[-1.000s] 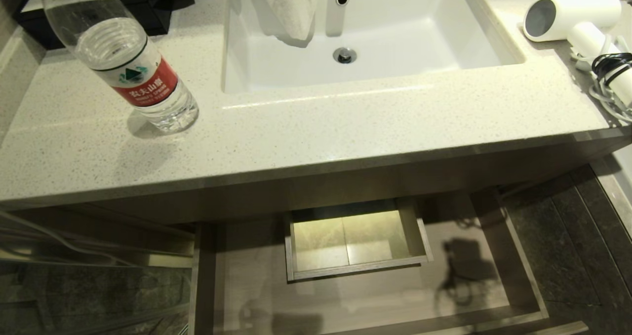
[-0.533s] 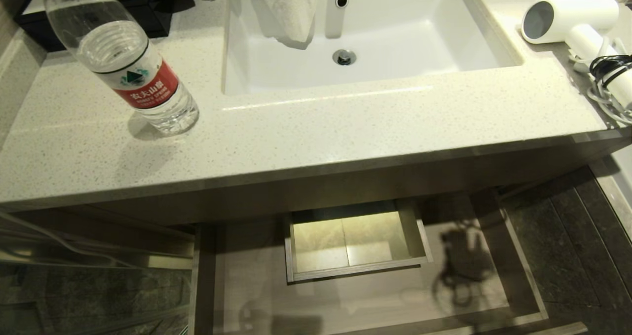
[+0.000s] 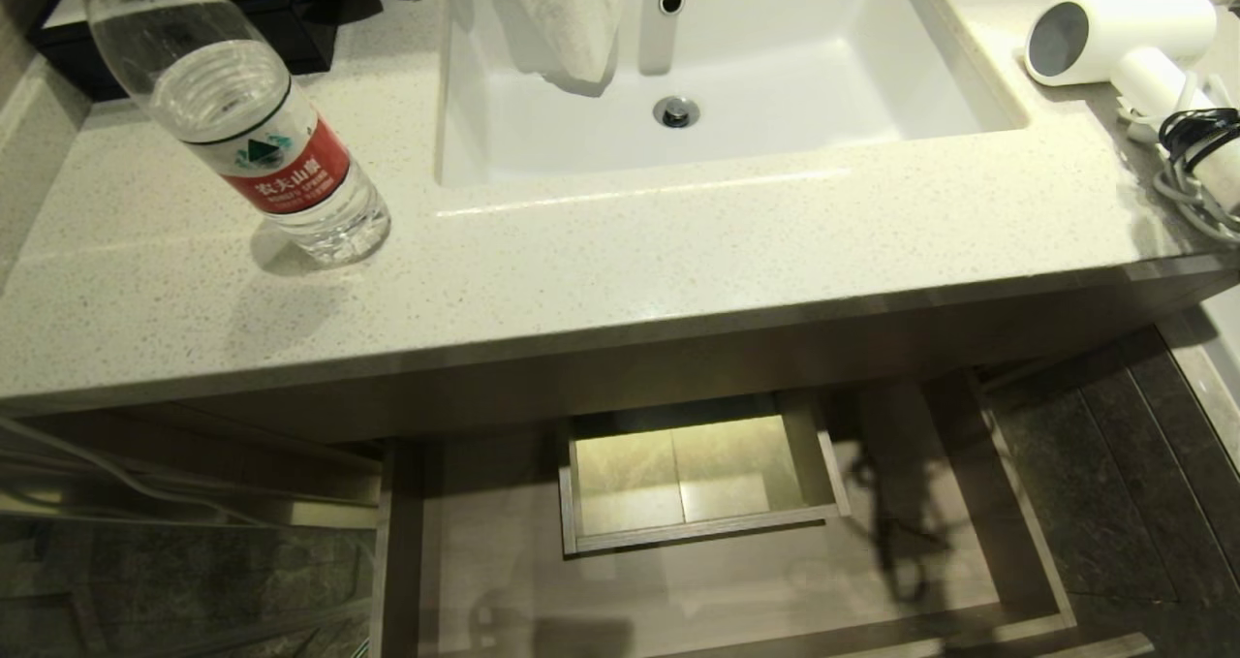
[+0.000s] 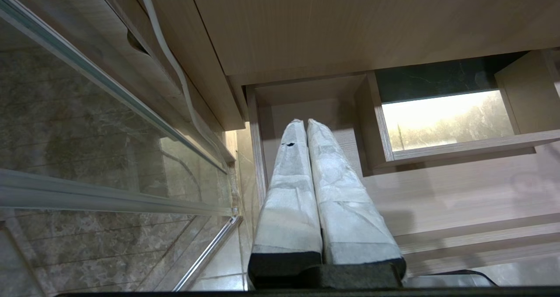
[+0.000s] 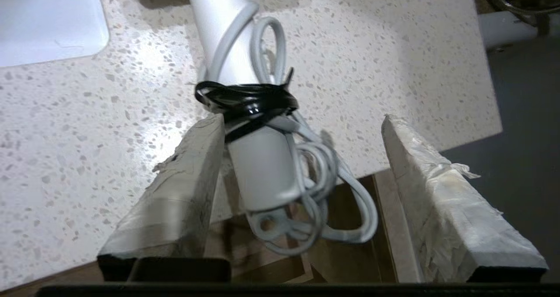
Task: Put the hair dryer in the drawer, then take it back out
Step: Pick up the hairdryer
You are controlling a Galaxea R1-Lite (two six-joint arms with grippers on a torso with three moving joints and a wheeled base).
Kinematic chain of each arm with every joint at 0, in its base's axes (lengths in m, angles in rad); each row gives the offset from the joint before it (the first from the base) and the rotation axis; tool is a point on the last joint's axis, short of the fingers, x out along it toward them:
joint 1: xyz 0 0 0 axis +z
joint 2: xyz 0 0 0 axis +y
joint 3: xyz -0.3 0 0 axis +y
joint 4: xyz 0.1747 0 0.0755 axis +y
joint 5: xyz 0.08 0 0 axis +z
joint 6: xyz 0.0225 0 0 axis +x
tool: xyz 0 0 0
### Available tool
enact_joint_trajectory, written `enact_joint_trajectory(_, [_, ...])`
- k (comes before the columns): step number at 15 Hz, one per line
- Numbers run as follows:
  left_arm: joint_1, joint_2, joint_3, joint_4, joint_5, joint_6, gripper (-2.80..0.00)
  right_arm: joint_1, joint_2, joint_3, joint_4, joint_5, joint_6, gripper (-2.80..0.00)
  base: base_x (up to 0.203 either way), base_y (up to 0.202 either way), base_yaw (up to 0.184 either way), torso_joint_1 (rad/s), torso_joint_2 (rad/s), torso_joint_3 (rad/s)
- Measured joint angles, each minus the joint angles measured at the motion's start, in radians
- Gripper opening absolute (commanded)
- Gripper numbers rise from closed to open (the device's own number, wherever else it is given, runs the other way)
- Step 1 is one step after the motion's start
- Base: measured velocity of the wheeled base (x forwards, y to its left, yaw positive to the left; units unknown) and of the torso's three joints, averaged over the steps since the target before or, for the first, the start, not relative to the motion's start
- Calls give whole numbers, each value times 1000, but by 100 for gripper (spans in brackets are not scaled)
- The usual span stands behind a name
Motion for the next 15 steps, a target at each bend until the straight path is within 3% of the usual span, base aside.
enact_joint_trajectory(4, [0, 0, 0, 0, 0, 0, -280, 0, 101, -109, 37, 69, 77, 0, 0, 0, 0, 0, 0, 0])
enact_joint_trajectory(15, [0, 0, 0, 0, 0, 0, -280, -5, 257, -209, 39, 142, 93, 0, 0, 0, 0, 0, 0, 0])
